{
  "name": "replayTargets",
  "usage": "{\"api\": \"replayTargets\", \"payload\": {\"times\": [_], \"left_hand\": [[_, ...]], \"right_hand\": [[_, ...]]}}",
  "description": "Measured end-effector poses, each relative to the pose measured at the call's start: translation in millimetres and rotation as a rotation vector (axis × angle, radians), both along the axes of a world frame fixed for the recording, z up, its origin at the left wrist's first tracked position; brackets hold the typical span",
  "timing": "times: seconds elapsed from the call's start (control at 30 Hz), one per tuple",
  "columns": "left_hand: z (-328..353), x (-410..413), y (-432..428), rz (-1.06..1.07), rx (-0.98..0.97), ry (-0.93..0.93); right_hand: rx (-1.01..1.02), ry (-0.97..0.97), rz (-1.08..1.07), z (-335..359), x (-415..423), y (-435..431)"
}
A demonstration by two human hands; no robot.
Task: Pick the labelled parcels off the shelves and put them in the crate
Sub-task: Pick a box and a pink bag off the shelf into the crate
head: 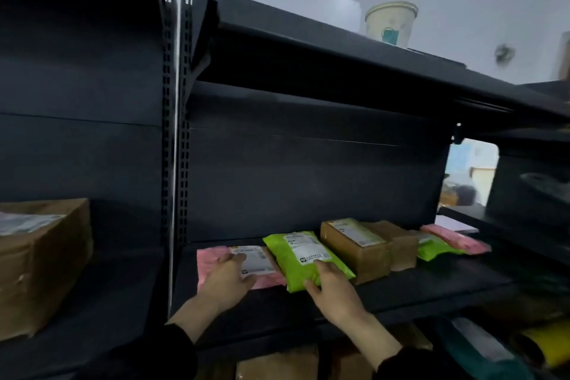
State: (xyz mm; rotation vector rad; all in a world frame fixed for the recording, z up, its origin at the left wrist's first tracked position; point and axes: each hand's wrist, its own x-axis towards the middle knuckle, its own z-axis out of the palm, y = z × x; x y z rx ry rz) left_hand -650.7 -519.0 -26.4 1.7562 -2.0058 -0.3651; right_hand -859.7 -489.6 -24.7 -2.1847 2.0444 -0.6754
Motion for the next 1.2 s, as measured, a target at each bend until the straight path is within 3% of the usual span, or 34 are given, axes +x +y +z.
{"api": "replayTargets", "payload": {"times": [0.37, 0.6, 0.73, 0.83, 1.03, 1.2], "left_hand": [[10.9, -13.1, -7.5, 0.411, 0.079, 0.150], [2.5, 14.7, -28.0, 0.589, 0.244, 0.356], [-1.9, 14.4, -38.0, 0.585, 0.213, 0.481], [-7.5, 18.7, -46.2, 0.570, 0.243, 0.605], [-13.5, 26.2, -45.1, 0.471, 0.227, 1.015], [11.1, 15.6, -21.8, 0.401, 0.095, 1.146]], "right_hand": [[-0.057, -0.007, 0.153, 18.1, -49.4, -58.4], [0.126, -0.023, 0.064, 20.2, -37.4, -99.9], [0.305, -0.189, 0.093, 14.1, -33.6, -110.8], [0.334, -0.494, 0.085, 10.5, -36.1, -114.3], [0.233, -0.941, 0.122, 4.4, -37.3, -112.6], [0.096, -1.016, 0.169, 8.1, -38.8, -103.3]]}}
